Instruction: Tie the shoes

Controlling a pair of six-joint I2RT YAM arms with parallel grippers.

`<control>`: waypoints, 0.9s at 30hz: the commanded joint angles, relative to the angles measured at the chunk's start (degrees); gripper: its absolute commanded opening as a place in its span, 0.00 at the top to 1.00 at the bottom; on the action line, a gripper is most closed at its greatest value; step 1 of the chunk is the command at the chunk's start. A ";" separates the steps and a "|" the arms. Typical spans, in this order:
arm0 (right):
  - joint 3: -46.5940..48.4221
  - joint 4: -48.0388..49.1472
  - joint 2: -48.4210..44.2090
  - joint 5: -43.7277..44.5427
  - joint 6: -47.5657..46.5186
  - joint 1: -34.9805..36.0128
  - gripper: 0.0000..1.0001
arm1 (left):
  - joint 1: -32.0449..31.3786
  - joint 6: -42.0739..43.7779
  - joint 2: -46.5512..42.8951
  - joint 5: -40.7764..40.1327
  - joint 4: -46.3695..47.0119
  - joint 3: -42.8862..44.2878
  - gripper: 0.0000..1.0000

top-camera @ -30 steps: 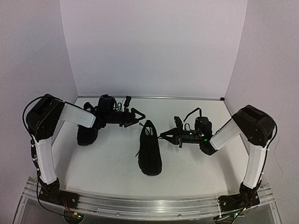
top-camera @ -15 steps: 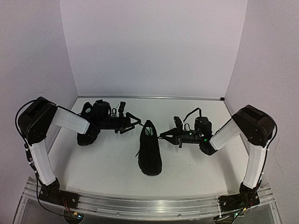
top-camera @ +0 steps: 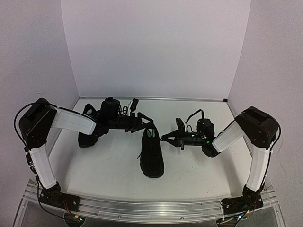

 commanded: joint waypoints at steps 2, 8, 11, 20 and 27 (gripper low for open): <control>0.61 2.48 -1.04 0.21 -0.34 0.34 1.00 | -1.36 2.22 1.38 -2.04 -3.37 4.42 0.31; 0.47 2.48 -1.06 0.29 -0.35 0.35 1.00 | -2.05 1.80 1.73 -3.46 -4.84 4.75 0.35; 0.52 2.48 -1.06 0.29 -0.35 0.35 1.00 | -2.34 2.89 1.78 -3.54 -6.16 5.00 0.37; -0.08 2.48 -1.28 0.62 -0.35 0.35 1.00 | -2.43 3.57 4.19 -1.68 -5.75 6.97 0.52; -0.41 2.48 -1.42 0.74 -0.39 0.36 1.00 | -2.43 2.82 4.87 -2.59 -6.35 7.34 0.51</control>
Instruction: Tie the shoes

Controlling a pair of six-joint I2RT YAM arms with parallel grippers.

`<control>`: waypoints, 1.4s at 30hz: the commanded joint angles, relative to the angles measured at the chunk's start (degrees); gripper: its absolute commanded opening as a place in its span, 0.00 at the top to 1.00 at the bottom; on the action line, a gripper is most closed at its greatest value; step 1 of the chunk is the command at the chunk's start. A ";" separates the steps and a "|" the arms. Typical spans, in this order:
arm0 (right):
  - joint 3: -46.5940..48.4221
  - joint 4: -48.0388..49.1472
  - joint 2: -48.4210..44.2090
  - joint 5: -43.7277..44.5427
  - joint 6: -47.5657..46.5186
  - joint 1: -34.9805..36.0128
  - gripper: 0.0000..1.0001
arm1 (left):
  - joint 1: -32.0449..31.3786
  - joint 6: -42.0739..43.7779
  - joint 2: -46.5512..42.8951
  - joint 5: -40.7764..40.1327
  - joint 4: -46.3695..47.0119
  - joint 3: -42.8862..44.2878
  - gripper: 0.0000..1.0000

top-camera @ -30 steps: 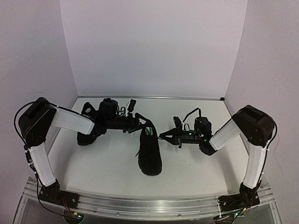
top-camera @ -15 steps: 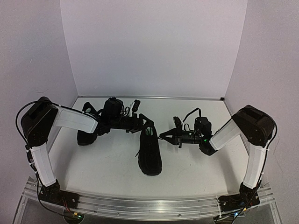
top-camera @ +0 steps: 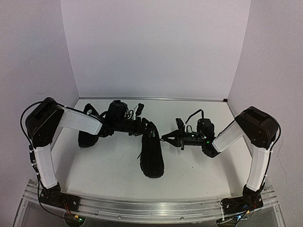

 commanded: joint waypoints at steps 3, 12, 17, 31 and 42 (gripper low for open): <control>-0.43 2.51 -1.38 0.62 -0.39 0.36 1.00 | -0.19 0.16 0.33 0.02 0.48 2.69 0.56; -1.59 2.52 -2.05 1.38 -0.49 0.37 1.00 | -0.19 0.37 -1.21 -0.65 5.46 -0.22 0.89; -2.98 2.57 -2.54 2.24 -0.56 0.35 1.00 | -0.20 1.07 -2.79 -2.75 7.61 -2.66 1.00; -6.85 2.57 -4.10 4.75 -0.80 0.37 1.00 | -0.19 1.38 -5.86 -8.70 11.95 -8.14 1.00; -8.97 2.48 -5.19 6.84 -1.07 0.37 1.00 | -0.16 2.39 -7.54 -11.99 11.38 -9.58 1.00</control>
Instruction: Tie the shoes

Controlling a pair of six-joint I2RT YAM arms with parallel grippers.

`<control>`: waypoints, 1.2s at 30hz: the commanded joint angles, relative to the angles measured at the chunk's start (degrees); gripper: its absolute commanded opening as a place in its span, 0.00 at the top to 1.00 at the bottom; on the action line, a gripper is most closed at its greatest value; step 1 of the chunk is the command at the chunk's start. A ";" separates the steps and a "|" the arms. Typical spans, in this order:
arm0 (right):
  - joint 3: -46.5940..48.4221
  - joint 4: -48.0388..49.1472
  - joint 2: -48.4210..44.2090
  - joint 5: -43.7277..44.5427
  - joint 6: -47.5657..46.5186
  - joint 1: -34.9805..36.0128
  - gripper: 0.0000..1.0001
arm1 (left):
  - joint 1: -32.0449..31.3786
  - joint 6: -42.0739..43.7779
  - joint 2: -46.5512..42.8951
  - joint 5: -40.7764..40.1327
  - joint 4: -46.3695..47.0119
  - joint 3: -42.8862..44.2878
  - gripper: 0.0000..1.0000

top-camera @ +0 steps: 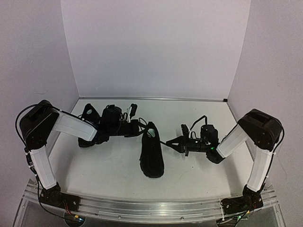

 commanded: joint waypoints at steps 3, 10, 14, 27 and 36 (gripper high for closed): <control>-1.67 1.64 -2.38 1.92 -0.85 0.10 1.00 | 0.29 1.51 -3.13 -3.04 2.04 -0.40 1.00; -3.08 1.64 -3.15 3.05 -0.94 -0.47 1.00 | 0.69 1.72 -3.69 -3.83 1.79 -1.03 1.00; -3.28 1.64 -3.11 3.17 -0.94 -0.61 1.00 | 1.15 1.75 -4.19 -4.12 1.78 -1.74 1.00; -1.53 1.44 -2.60 0.69 -2.02 -0.37 0.98 | 0.63 5.70 -3.99 -1.72 -0.67 0.02 1.00; 8.08 -22.99 -9.87 -1.91 -15.50 0.13 0.57 | -0.48 14.74 -9.96 -5.08 -18.25 4.49 0.23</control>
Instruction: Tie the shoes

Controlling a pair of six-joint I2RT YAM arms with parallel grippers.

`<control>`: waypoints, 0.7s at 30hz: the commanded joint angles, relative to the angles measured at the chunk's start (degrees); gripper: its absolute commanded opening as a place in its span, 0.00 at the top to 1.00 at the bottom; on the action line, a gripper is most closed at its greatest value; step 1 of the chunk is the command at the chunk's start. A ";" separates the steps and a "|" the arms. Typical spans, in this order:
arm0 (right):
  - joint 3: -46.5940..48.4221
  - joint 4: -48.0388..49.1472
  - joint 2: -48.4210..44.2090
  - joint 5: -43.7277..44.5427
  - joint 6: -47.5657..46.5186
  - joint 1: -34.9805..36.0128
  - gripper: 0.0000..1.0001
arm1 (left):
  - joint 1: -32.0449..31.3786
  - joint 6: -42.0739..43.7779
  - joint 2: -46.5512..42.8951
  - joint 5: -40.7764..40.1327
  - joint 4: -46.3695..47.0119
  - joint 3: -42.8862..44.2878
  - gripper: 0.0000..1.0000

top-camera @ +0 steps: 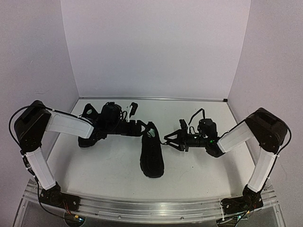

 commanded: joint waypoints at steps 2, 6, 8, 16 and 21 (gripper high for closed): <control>6.29 -22.97 -9.92 0.27 -14.78 -0.10 0.47 | -0.09 7.74 -8.94 -5.76 -14.49 3.75 0.06; 8.64 -39.12 -16.83 5.16 -23.70 -2.41 0.19 | 2.84 8.47 -14.87 -7.18 -22.08 3.19 0.00; 8.67 -44.18 -20.50 7.03 -26.19 -4.69 0.05 | 5.19 8.31 -17.39 -7.86 -25.82 2.66 0.00; 10.88 -57.86 -28.02 11.74 -36.35 -11.13 0.02 | 16.58 8.62 -23.73 -11.36 -40.52 3.32 0.00; 9.52 -58.83 -24.23 12.25 -39.40 -12.41 0.02 | 20.83 8.36 -22.46 -12.40 -43.68 0.46 0.00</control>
